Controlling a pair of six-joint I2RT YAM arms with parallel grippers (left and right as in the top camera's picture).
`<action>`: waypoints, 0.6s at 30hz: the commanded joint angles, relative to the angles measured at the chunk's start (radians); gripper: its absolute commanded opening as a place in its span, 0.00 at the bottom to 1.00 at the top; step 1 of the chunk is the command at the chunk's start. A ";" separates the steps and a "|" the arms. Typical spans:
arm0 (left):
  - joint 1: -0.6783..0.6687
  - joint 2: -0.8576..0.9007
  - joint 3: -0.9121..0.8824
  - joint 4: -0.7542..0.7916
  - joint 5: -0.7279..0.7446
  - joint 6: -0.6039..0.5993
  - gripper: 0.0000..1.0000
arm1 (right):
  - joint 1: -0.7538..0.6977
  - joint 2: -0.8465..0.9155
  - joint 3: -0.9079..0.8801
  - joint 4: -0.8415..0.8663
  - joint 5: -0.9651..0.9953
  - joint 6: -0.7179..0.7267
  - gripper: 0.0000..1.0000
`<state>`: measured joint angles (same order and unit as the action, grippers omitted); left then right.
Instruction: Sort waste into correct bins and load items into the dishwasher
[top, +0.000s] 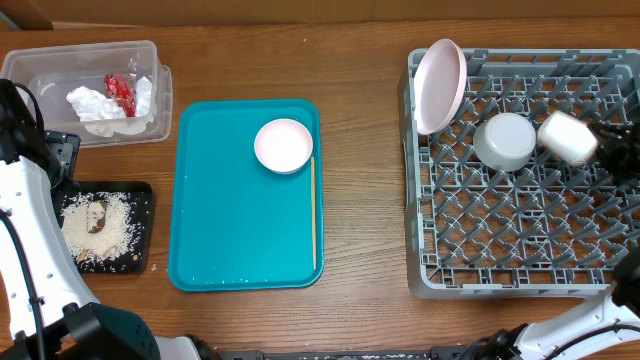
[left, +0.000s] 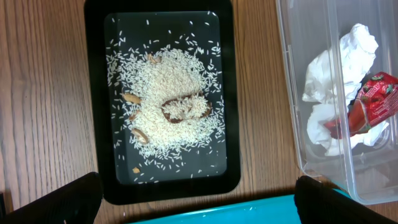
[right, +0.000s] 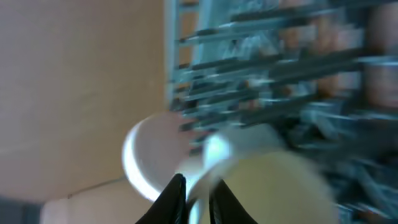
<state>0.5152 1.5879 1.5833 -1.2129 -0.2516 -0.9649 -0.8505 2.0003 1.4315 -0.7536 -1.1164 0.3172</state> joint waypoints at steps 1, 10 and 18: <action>0.002 0.002 0.002 -0.002 -0.018 0.016 1.00 | -0.051 0.012 0.015 0.003 0.129 -0.006 0.15; 0.002 0.002 0.002 -0.002 -0.018 0.016 1.00 | -0.058 0.012 0.018 0.019 0.130 -0.005 0.15; 0.002 0.002 0.002 -0.002 -0.018 0.016 1.00 | -0.090 -0.029 0.112 -0.079 0.135 -0.004 0.16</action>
<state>0.5152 1.5879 1.5833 -1.2129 -0.2516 -0.9649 -0.9234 2.0064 1.4742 -0.8173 -0.9855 0.3172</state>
